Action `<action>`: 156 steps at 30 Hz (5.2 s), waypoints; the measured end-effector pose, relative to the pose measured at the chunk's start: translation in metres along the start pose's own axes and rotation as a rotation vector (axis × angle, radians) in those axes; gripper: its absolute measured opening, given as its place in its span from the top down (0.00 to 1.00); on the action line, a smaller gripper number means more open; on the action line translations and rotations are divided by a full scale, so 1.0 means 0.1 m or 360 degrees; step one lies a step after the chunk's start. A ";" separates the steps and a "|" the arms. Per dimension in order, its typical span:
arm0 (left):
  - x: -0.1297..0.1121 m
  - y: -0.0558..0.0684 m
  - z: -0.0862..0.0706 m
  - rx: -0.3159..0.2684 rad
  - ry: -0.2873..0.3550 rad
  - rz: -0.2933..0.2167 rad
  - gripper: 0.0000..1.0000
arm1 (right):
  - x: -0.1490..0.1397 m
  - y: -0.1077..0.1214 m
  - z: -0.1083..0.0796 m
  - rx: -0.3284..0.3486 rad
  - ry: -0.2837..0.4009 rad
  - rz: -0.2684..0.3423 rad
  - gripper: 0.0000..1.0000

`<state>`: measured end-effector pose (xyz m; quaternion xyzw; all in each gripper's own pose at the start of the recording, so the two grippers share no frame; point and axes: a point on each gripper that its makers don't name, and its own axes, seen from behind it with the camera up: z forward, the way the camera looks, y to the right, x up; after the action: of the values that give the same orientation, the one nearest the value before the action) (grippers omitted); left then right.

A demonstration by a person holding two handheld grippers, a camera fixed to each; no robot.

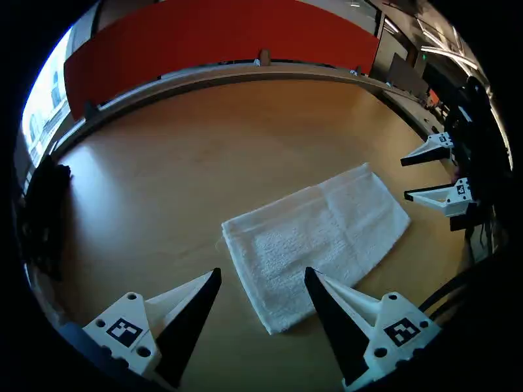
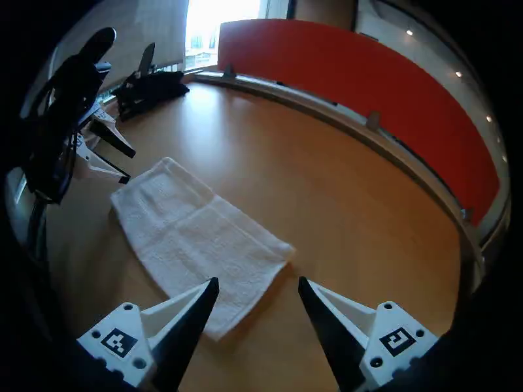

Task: Fold towel

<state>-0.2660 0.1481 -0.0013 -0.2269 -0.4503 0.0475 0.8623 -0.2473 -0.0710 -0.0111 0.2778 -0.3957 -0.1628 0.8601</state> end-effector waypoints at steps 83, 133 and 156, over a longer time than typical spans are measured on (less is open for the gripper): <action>-1.16 -0.12 -1.08 0.0253 -0.0007 -0.0465 0.06 | -0.73 -0.46 -0.02 0.0208 -0.0203 -0.0072 0.95; -0.97 -0.09 -1.12 0.0194 0.0078 -0.0486 0.06 | 0.10 -0.12 -0.73 0.0059 0.0040 -0.0176 0.95; -1.06 -0.16 -1.33 0.0227 0.0130 -0.0554 0.06 | 0.38 -1.37 -0.23 0.0419 0.0022 -0.0391 0.95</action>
<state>-0.2246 0.0570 -0.1398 -0.0856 -0.4430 -0.0798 0.8889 -0.2137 -0.1902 -0.0844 0.4353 -0.3707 -0.2115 0.7927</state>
